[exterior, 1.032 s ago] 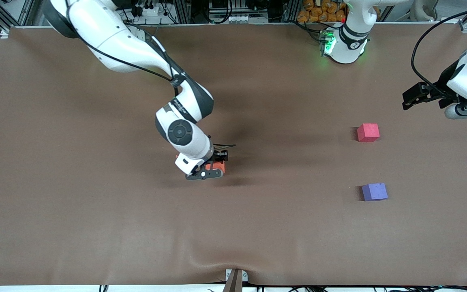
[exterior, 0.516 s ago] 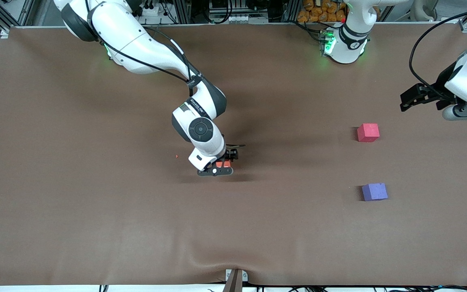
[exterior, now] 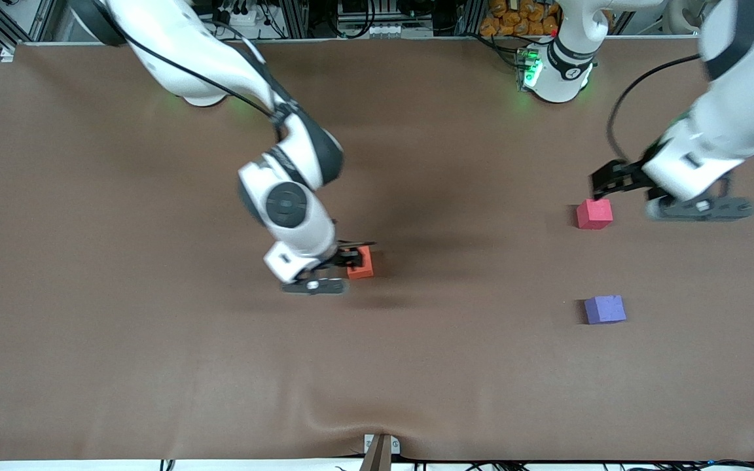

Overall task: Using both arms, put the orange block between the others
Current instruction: 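Release the orange cube with the right gripper while the left gripper reaches it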

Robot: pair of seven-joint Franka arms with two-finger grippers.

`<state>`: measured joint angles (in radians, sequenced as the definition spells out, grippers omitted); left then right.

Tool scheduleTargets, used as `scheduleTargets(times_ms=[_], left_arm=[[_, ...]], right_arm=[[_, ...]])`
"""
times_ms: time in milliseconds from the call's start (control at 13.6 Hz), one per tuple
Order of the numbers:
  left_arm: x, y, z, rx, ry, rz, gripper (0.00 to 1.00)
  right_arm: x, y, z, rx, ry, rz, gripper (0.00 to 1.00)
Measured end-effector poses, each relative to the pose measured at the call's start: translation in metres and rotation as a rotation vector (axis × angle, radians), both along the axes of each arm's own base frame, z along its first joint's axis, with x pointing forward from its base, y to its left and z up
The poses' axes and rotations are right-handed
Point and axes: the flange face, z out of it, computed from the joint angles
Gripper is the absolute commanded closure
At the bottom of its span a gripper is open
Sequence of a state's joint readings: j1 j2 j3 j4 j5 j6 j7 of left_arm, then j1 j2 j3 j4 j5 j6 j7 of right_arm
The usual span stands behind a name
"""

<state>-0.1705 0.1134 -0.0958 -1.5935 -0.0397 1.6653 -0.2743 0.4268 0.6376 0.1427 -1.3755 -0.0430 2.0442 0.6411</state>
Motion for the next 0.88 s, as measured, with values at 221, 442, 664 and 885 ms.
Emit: scheduleTargets(times_ms=[221, 442, 664, 885], left_arm=[[0.000, -0.106, -0.029, 0.009, 0.027, 0.104, 0.00], [-0.003, -0.205, -0.066, -0.002, 0.021, 0.162, 0.00], [-0.010, -0.274, -0.119, -0.031, -0.003, 0.193, 0.00], [-0.020, -0.323, -0.171, -0.042, -0.010, 0.205, 0.00]], right_arm=[[0.016, -0.103, 0.057, -0.036, 0.014, -0.039, 0.00], [0.008, -0.201, 0.075, -0.062, 0.032, -0.095, 0.00], [-0.020, -0.262, 0.091, -0.080, 0.045, -0.056, 0.00], [-0.045, -0.306, 0.115, -0.103, 0.063, 0.043, 0.00]])
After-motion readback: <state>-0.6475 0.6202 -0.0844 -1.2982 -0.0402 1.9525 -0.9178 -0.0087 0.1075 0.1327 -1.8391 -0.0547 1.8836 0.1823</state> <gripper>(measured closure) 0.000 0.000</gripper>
